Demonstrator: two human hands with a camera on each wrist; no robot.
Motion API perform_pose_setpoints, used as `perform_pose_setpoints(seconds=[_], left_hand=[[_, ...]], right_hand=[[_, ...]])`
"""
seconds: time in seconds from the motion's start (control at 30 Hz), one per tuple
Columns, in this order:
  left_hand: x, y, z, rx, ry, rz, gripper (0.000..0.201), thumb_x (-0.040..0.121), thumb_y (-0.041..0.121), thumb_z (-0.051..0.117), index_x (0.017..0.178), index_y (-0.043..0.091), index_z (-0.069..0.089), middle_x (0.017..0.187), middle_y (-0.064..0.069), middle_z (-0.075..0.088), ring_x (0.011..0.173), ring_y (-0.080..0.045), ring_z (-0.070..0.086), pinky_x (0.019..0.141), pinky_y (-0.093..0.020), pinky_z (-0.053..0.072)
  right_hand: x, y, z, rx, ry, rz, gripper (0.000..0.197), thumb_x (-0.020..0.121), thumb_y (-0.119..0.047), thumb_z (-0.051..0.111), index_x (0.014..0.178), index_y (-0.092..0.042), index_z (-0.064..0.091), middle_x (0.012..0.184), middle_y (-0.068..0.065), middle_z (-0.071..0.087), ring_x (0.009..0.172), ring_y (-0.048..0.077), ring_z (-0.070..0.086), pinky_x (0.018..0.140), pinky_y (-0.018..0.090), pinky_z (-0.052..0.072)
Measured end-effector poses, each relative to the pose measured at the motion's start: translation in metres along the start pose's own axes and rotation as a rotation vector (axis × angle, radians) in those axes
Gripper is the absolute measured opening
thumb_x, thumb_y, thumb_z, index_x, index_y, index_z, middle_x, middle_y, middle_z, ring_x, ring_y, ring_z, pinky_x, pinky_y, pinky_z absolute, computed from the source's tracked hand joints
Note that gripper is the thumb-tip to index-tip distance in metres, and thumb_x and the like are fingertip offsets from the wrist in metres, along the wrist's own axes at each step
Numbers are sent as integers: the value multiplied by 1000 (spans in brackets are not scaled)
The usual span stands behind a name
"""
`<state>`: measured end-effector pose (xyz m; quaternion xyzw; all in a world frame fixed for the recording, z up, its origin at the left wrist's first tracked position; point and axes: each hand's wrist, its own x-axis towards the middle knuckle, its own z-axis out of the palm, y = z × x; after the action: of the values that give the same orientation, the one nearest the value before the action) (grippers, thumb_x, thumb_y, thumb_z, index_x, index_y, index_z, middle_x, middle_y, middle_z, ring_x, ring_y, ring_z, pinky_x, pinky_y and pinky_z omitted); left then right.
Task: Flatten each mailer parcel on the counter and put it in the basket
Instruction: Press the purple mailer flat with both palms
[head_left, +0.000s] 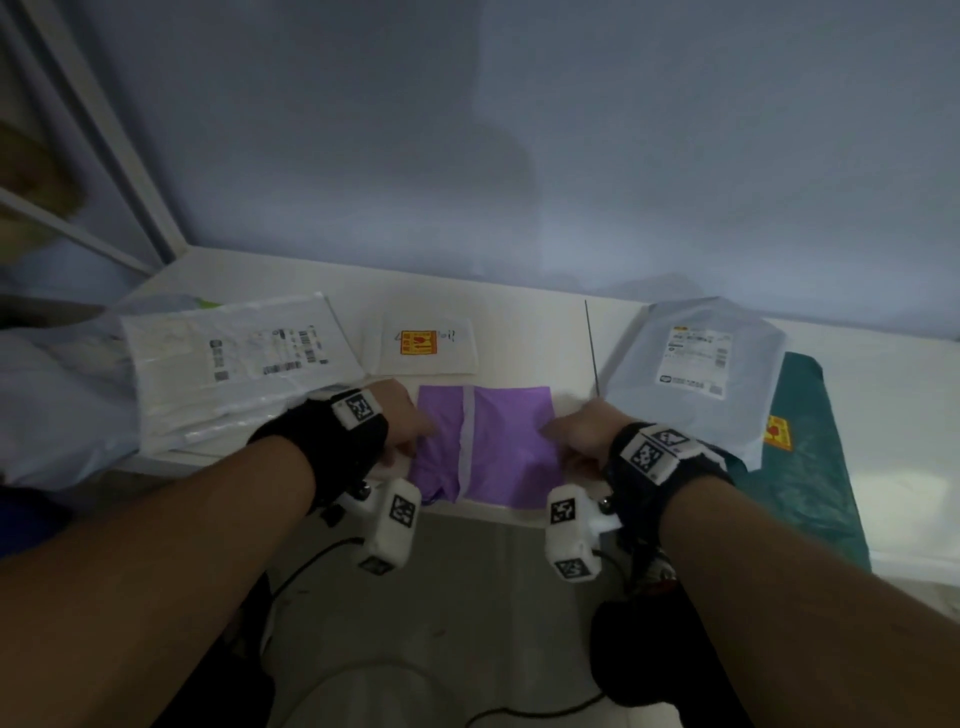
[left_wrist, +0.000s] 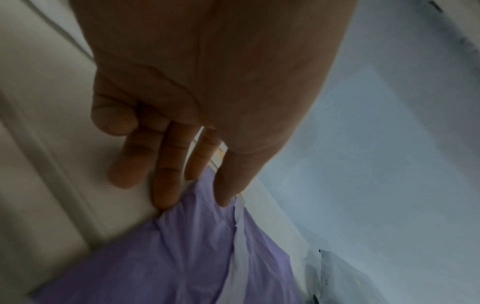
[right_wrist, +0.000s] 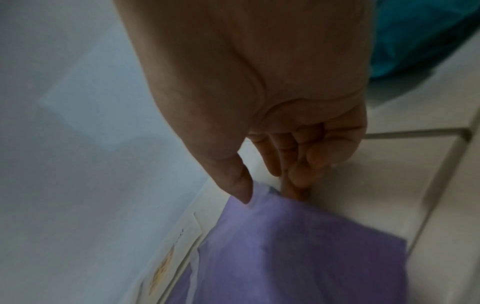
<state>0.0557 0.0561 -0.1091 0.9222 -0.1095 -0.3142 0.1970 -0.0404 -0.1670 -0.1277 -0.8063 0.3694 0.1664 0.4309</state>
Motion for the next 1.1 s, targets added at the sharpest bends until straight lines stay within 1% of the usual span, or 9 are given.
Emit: perform_pose_setpoints(seconds=[0.2, 0.4, 0.5, 0.57, 0.67, 0.73, 0.87, 0.93, 1.1], left_hand=[[-4, 10, 1, 34, -30, -73, 38, 89, 42, 61, 68, 11, 62, 45, -1, 56, 41, -16, 49, 43, -19, 37], [-8, 14, -13, -4, -14, 39, 30, 91, 33, 57, 103, 6, 64, 64, -12, 59, 45, -23, 49, 41, -18, 35], [-12, 17, -31, -221, 53, 112, 22, 88, 28, 62, 100, 9, 63, 72, -17, 57, 48, -23, 46, 44, -20, 32], [-17, 20, -44, -302, 95, 142, 16, 88, 27, 64, 94, 12, 64, 66, -11, 50, 47, -20, 40, 44, -20, 28], [-27, 22, -56, -405, 110, 153, 11, 90, 22, 63, 87, 11, 63, 57, -7, 45, 40, -18, 38, 43, -19, 27], [-32, 22, -55, -459, 100, 178, 9, 92, 19, 59, 89, 11, 62, 63, -10, 58, 43, -21, 49, 44, -20, 32], [-35, 20, -48, -578, 50, 239, 11, 92, 14, 55, 98, 16, 64, 93, -14, 73, 58, -26, 61, 48, -22, 36], [-36, 21, -46, -594, 55, 251, 16, 91, 9, 54, 103, 16, 64, 98, -10, 73, 58, -25, 62, 46, -21, 35], [-38, 21, -47, -737, 50, 223, 34, 93, -1, 39, 112, 12, 64, 100, -7, 74, 60, -25, 62, 47, -22, 34]], right_hand=[[-4, -10, 2, 38, -50, -42, 23, 86, -31, 69, 87, -8, 68, 88, 12, 67, 76, 26, 62, 64, 32, 48], [-27, -27, -14, 214, -84, -177, 17, 87, -13, 62, 98, -2, 68, 96, 21, 72, 86, 35, 69, 87, 55, 56], [-38, -36, -29, 258, -44, -268, 10, 90, -4, 60, 81, -6, 65, 75, 15, 64, 64, 22, 61, 66, 36, 57], [-45, -42, -43, 194, 44, -356, 15, 87, -6, 64, 73, -5, 65, 67, 10, 58, 54, 14, 53, 52, 23, 43], [-56, -44, -58, 234, 47, -395, 20, 88, -11, 66, 72, -3, 59, 62, 10, 50, 48, 18, 43, 45, 22, 33], [-61, -42, -60, 328, -17, -382, 21, 93, -11, 60, 73, -11, 53, 62, 12, 55, 41, 17, 44, 41, 20, 31], [-66, -33, -54, 461, -129, -346, 11, 98, -11, 50, 95, -9, 60, 90, 17, 73, 69, 25, 68, 54, 25, 51], [-63, -31, -55, 473, -112, -347, 24, 97, -7, 43, 109, -6, 64, 98, 13, 74, 82, 28, 71, 63, 27, 55], [-66, -37, -58, 624, -95, -309, 29, 96, -18, 36, 106, -12, 63, 102, 12, 75, 94, 29, 70, 73, 32, 53]])
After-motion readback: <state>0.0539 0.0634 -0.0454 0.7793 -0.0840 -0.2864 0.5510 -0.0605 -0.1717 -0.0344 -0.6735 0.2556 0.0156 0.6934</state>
